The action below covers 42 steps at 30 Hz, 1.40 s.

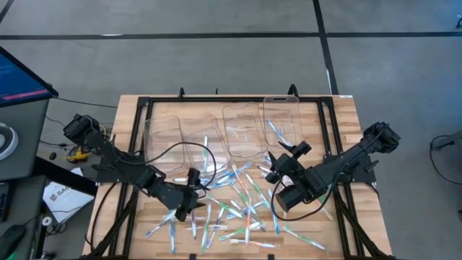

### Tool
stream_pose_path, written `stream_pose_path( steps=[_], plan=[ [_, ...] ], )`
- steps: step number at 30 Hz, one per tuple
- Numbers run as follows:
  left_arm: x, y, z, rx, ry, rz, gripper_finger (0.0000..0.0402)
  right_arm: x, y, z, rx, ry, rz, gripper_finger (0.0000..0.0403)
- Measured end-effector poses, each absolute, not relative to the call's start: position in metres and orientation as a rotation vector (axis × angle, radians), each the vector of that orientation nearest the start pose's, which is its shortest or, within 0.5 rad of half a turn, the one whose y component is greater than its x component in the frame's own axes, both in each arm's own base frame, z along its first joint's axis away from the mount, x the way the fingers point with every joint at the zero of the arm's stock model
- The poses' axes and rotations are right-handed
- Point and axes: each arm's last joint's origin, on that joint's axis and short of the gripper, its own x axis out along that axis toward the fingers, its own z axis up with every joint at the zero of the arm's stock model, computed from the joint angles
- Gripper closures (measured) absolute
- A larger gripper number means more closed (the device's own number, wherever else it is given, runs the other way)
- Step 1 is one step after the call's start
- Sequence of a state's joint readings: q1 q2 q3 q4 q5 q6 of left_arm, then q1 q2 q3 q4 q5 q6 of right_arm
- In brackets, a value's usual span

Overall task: Pick & Place Toothbrushes
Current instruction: Put the violet toothbrush into the left transparent bin

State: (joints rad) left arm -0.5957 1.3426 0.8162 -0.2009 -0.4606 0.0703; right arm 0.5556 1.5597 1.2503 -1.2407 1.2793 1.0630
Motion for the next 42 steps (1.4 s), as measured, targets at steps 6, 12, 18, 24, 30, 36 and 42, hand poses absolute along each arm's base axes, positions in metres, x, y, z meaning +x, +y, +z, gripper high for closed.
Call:
stream_pose_path(
  steps=[6,12,18,24,30,36,42],
  plan=[
    [0.218,-0.145,0.222,0.690,0.715,-0.403,0.0122,0.244,0.119,0.274,-0.295,0.501,-0.911,0.0171],
    [0.215,-0.143,0.212,0.668,0.811,-0.557,0.0121,0.245,0.117,0.274,-0.293,0.502,-0.918,0.0171],
    [0.228,-0.143,0.184,0.630,0.937,-0.641,0.0121,0.249,0.111,0.274,-0.279,0.501,-0.943,0.0171],
    [0.237,-0.135,0.171,0.539,0.995,-0.746,0.0121,0.252,0.106,0.274,-0.260,0.496,-0.964,0.0171],
    [0.248,-0.123,0.154,0.451,1.051,-0.868,0.0121,0.253,0.105,0.274,-0.254,0.494,-0.969,0.0171],
    [0.254,-0.111,0.146,0.393,1.067,-0.927,0.0121,0.253,0.105,0.274,-0.254,0.494,-0.969,0.0171],
    [0.255,-0.108,0.146,0.388,1.069,-0.924,0.0124,0.253,0.105,0.274,-0.255,0.494,-0.969,0.0171]
  ],
)
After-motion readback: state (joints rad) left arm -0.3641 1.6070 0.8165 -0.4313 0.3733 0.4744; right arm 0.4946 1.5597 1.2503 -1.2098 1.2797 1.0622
